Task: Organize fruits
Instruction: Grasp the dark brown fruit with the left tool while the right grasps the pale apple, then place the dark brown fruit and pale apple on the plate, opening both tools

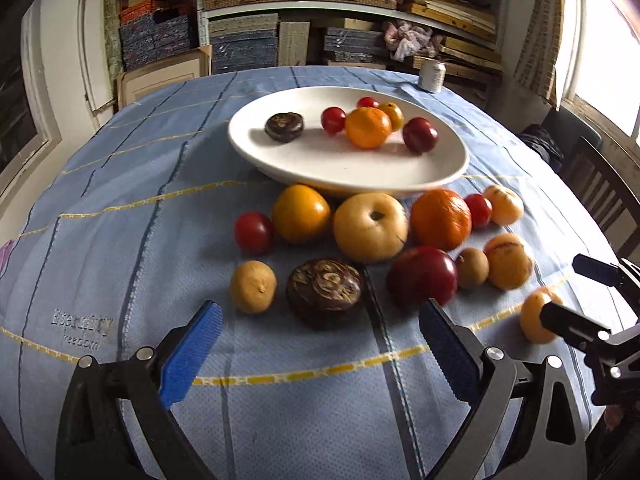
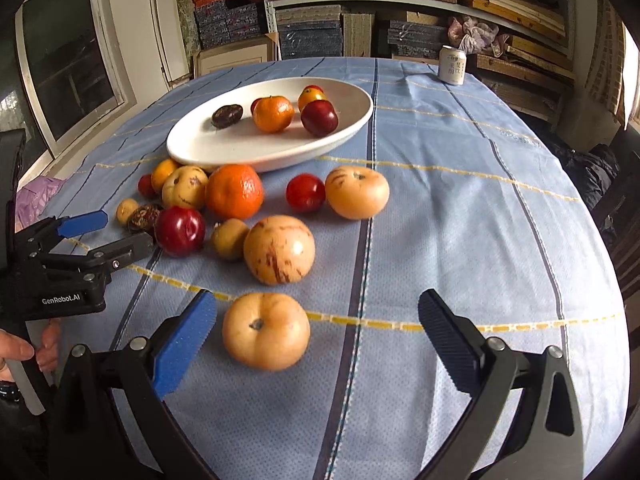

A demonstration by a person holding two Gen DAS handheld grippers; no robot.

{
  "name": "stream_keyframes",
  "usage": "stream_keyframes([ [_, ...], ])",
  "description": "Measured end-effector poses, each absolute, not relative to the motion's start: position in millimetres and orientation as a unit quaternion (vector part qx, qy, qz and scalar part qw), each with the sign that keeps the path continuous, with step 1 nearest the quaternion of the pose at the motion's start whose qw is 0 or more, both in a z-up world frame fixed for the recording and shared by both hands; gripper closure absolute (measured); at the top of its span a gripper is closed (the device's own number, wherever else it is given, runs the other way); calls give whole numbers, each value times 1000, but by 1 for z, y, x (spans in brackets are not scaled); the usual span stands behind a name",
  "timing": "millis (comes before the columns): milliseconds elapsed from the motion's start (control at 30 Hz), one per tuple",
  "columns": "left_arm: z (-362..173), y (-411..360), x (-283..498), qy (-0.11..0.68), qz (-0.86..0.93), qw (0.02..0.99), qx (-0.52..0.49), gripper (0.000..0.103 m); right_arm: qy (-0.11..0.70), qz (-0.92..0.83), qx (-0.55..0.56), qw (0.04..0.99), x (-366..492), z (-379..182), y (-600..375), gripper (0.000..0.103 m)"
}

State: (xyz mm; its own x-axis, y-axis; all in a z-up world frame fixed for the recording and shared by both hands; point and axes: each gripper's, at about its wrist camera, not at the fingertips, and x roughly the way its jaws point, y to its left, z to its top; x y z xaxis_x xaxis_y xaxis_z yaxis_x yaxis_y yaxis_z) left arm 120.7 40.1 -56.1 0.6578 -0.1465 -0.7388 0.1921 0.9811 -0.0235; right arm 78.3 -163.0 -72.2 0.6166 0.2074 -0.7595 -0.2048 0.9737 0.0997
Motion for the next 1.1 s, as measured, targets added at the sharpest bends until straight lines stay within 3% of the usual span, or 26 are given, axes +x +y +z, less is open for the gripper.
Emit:
stream_keyframes([
  [133,-66,29,125,412,-93,905,50,4,434,113,-1,894,75,-85,-160,4],
  [167,-69,28,128,421,-94,901,48,15,432,112,2,895,75,-87,-161,5],
  [200,-71,26,129,426,-102,898,48,26,432,113,7,895,75,-88,-161,16],
  [233,-70,25,129,423,-107,898,52,33,424,111,2,899,74,-87,-159,38],
  [267,-68,23,128,421,-119,897,56,45,422,110,-3,900,74,-86,-158,54],
  [300,-67,23,129,419,-114,899,60,59,425,103,-6,899,75,-84,-157,59],
  [700,-53,24,130,421,-124,898,44,59,388,115,-26,914,78,-48,-153,59],
  [1100,-4,23,141,372,-129,919,30,59,354,132,-29,925,121,-8,-155,59],
])
